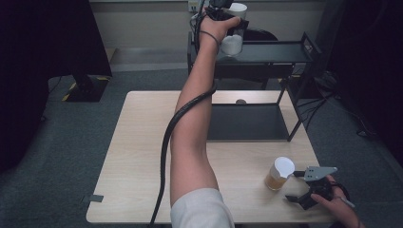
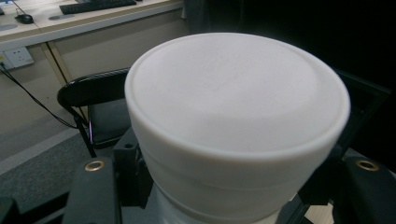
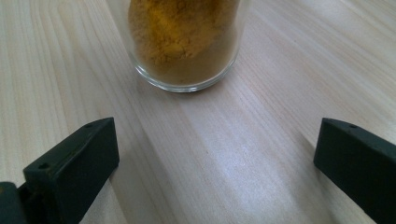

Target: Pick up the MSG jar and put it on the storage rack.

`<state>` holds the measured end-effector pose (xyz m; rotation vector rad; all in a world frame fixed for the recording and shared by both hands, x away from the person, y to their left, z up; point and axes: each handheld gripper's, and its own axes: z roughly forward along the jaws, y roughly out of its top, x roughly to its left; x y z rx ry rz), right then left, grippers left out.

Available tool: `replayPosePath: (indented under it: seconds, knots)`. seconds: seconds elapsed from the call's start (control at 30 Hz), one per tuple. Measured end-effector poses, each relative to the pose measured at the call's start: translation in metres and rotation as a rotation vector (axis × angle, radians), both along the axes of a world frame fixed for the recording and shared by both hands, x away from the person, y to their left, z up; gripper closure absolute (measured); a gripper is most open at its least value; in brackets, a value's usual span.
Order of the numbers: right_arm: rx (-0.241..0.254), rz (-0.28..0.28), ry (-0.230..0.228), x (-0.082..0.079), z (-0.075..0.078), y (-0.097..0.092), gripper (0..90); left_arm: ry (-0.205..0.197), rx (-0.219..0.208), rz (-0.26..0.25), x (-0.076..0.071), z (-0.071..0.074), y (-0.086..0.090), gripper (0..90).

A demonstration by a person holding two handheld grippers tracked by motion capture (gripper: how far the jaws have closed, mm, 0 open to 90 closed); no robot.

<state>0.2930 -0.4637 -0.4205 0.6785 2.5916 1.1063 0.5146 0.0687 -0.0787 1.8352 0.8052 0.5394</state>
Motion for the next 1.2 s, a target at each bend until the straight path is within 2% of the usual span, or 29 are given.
replayPosePath:
  seconds: [0.23, 0.43, 0.87, 0.9, 1.03, 1.2]
  knots:
    - [0.0, 0.0, 0.0, 0.0, 0.0, 0.0, 0.0, 0.007, 0.02, -0.002, 0.004, -0.003, -0.004, 34.6]
    - [0.0, -0.001, 0.0, 0.0, 0.0, 0.0, 0.0, 0.011, 0.008, 0.005, 0.006, -0.008, -0.004, 34.5]
    - [0.0, 0.0, 0.0, 0.0, 0.0, 0.0, 0.0, -0.004, 0.02, -0.007, 0.003, -0.01, -0.003, 33.0]
    - [0.0, 0.0, -0.001, 0.0, 0.0, 0.0, 0.0, 0.003, 0.026, 0.0, 0.003, -0.009, -0.003, 29.9]
    - [0.0, 0.0, -0.001, 0.0, 0.0, 0.0, 0.0, 0.033, 0.003, 0.018, 0.001, -0.012, -0.001, 10.5]
    - [0.0, 0.0, -0.001, 0.0, 0.0, 0.0, 0.0, 0.04, -0.018, 0.033, -0.007, -0.018, 0.005, 4.7]
